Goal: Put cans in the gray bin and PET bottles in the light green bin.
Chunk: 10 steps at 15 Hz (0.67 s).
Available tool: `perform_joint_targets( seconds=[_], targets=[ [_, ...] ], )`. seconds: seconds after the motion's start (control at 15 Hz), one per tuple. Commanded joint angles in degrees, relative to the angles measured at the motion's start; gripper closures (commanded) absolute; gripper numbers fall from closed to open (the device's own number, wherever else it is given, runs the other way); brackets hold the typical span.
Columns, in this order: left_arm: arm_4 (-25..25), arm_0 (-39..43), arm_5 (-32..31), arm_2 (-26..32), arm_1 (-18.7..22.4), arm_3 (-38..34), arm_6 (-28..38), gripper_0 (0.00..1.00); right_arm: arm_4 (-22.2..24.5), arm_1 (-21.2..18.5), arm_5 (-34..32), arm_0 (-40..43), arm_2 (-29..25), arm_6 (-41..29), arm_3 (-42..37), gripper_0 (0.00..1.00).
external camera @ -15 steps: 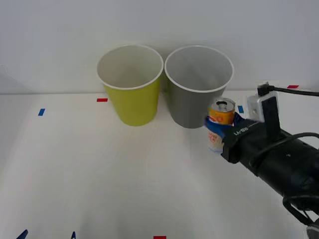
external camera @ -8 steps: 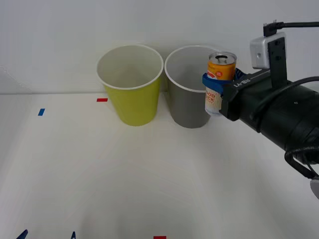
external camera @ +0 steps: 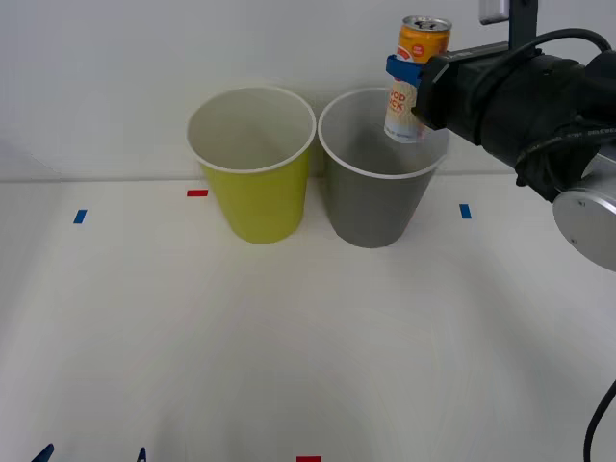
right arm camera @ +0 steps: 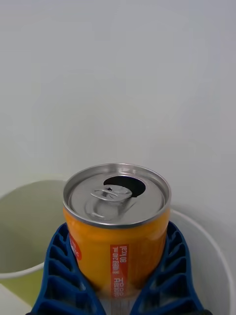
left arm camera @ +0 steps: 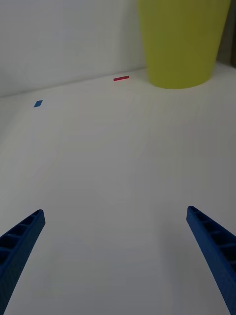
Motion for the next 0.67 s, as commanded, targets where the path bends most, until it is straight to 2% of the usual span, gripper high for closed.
perform_joint_targets(
  seconds=[0.07,0.47,0.67],
  targets=[
    [0.0,0.0,0.0,0.0,0.0,0.0,0.0,0.0,-2.08,1.8,-5.02,-4.48,1.35,0.75,8.26,1.0],
    [0.0,0.0,0.0,0.0,0.0,0.0,0.0,0.0,1.96,2.33,-17.15,-9.93,7.07,1.72,22.32,1.0],
    [0.0,0.0,0.0,0.0,0.0,0.0,0.0,0.0,3.1,2.33,-17.76,-10.72,7.33,1.98,23.9,1.0]
  ],
)
